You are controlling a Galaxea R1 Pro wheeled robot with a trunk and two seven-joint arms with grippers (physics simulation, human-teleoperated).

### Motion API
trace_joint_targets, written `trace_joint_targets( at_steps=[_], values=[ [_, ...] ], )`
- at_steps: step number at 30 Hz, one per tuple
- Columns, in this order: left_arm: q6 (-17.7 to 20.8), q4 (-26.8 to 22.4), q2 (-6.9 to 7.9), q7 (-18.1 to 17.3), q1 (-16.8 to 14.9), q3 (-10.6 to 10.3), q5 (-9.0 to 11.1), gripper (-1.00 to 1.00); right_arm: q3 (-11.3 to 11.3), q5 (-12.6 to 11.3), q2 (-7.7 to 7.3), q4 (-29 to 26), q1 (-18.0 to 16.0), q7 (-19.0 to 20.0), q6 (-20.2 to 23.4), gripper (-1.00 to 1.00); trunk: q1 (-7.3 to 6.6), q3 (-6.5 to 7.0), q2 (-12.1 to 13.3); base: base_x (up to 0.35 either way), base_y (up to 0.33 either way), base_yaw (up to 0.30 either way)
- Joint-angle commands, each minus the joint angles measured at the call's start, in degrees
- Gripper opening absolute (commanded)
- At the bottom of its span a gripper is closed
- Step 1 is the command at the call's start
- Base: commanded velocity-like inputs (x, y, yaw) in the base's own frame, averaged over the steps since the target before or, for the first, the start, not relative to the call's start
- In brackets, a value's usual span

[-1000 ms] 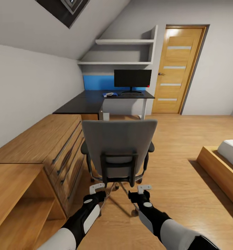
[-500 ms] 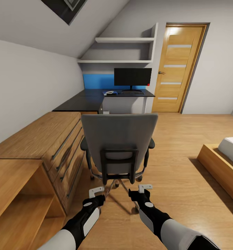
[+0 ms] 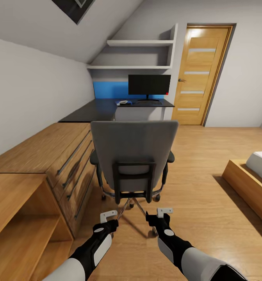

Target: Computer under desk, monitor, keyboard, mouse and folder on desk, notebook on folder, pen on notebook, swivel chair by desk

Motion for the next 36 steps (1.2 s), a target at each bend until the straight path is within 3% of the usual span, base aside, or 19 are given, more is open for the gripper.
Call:
trace_joint_targets(
  at_steps=[1,21,30,36],
  values=[
    [0.21,-0.08,0.0,0.42,-0.03,-0.33,0.08,1.0,0.49,-0.38,-0.01,0.03,-0.04,-0.29,-0.52,1.0,0.22,-0.24,-0.44,0.0,0.0,0.0],
    [0.09,-0.08,0.0,0.48,-0.03,-0.64,0.16,1.0,0.49,-0.43,0.08,-0.36,-0.02,-0.73,-1.79,1.0,4.61,-3.83,-8.46,0.0,0.0,0.0],
    [-0.59,-0.08,0.0,0.49,-0.02,-0.66,0.09,1.0,0.51,-0.37,0.08,-0.28,-0.02,-0.67,-2.01,1.0,4.61,-3.83,-8.46,0.0,0.0,0.0],
    [-0.67,-0.08,0.0,0.53,-0.01,-0.72,0.01,1.0,0.57,-0.35,0.08,-0.02,0.02,-0.71,-4.84,1.0,4.61,-3.83,-8.46,0.095,0.0,0.0]
  ],
)
